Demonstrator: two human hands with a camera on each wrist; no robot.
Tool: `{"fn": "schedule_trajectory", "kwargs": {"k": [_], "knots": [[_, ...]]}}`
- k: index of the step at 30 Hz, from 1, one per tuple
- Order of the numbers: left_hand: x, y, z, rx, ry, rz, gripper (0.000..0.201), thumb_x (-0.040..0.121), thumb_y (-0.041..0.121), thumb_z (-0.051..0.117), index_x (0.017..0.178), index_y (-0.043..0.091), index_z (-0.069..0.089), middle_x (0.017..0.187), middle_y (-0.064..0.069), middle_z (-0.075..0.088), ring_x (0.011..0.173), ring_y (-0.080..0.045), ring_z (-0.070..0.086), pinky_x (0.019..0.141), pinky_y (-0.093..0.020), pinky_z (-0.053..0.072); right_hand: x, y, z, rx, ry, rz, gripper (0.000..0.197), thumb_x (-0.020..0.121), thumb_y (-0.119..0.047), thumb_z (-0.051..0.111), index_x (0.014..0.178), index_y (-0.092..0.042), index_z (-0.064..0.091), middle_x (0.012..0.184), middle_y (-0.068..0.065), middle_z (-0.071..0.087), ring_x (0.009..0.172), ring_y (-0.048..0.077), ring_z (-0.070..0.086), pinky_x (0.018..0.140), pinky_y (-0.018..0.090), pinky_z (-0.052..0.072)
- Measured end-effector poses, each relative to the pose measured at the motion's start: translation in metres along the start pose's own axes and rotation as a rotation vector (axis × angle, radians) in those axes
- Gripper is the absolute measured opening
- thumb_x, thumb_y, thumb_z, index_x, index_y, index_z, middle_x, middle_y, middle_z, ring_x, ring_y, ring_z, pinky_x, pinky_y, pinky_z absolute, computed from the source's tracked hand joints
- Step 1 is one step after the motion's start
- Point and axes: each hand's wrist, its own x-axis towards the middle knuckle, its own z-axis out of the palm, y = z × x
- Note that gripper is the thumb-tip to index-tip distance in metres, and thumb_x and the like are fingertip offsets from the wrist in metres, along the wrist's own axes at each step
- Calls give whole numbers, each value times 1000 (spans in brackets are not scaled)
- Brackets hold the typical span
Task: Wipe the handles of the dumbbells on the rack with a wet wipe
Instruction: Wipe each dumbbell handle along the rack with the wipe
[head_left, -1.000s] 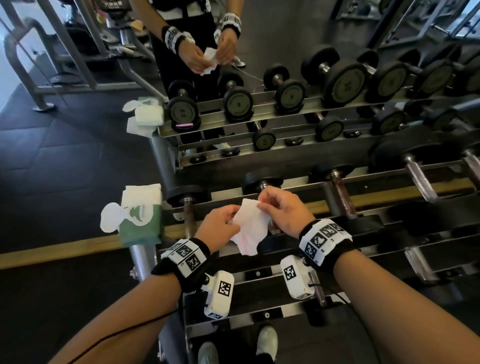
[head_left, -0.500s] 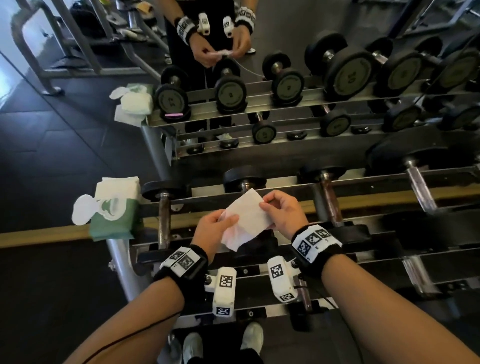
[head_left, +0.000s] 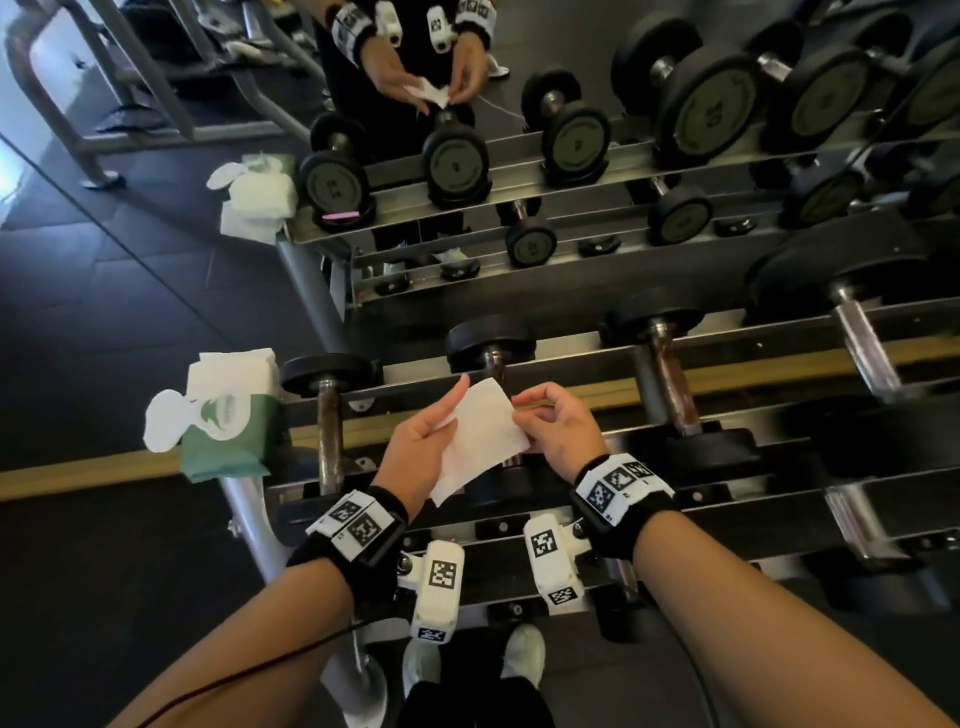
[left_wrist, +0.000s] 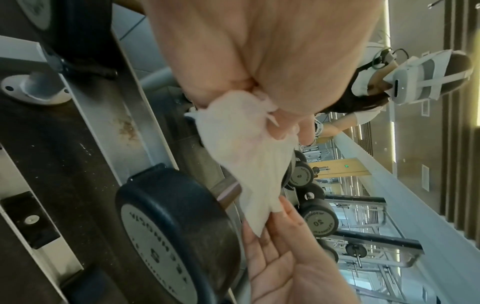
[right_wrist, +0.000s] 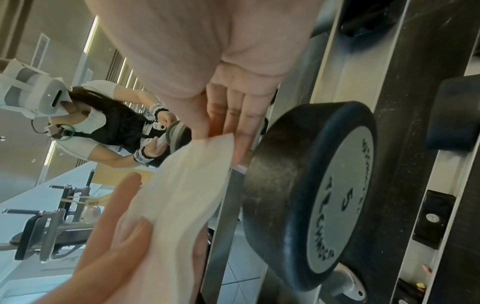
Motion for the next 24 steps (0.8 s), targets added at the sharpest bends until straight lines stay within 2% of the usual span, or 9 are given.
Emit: {"fn": "schedule_trajectory", "kwargs": {"k": [2,4,8,11,14,17,19,22,24], "knots": [[3,0,-10,-29,13,-34,46,105,14,42,118,50,67,122,1,68,99,-25,70,81,-44,60,-7,2,0,86,-21,2,14,91,-10,66,99,-20,61,95,8,72,84,19,72,70,29,59],[9,0,-20,7,66,-43,41,105,15,43,120,43,68,127,-1,64,98,-23,68,71,-31,59,-13,8,-2,90,-18,-22,13,89,-7,67,96,-18,64,98,8,73,88,20,71,79,32,57],[30,-1,-28,174,152,57,41,104,14,43,141,33,50,127,6,57,97,0,63,75,-10,49,-28,29,-9,-32,16,-54,13,90,-11,67,99,-20,71,100,-3,73,100,13,67,97,38,51],[46,2,-20,533,61,149,49,105,15,40,150,33,37,119,3,54,100,-5,56,89,-17,39,-38,41,-7,16,51,-29,14,90,-14,69,101,-21,73,101,-1,73,100,14,67,98,40,52],[55,-2,-7,805,-71,219,54,106,18,37,155,35,24,107,-5,61,88,-8,57,72,-9,38,-43,53,-3,18,101,3,15,90,-26,68,105,-23,71,101,-5,72,99,9,66,98,37,52],[62,-7,1,878,-124,257,52,106,19,38,154,36,27,126,-14,64,109,-23,62,83,-13,35,-43,65,0,35,150,45,23,90,-33,68,110,-21,69,105,-4,70,102,13,65,100,39,50],[63,-10,4,903,-172,287,50,107,18,36,153,36,28,130,-16,62,113,-26,62,86,-17,35,-42,71,2,51,178,54,25,89,-35,69,111,-23,67,107,-4,70,104,13,64,101,38,49],[62,-15,6,927,-206,301,52,107,18,35,152,41,25,126,-15,63,89,-16,63,84,-22,42,-42,75,4,64,194,55,24,89,-36,69,111,-27,65,108,-6,68,105,12,63,100,36,49],[56,-20,2,939,-234,273,55,106,16,37,153,42,22,127,-13,60,86,-9,57,82,-23,43,-42,76,4,62,199,49,23,89,-36,69,110,-29,64,109,-7,68,105,10,63,99,35,49]]}}
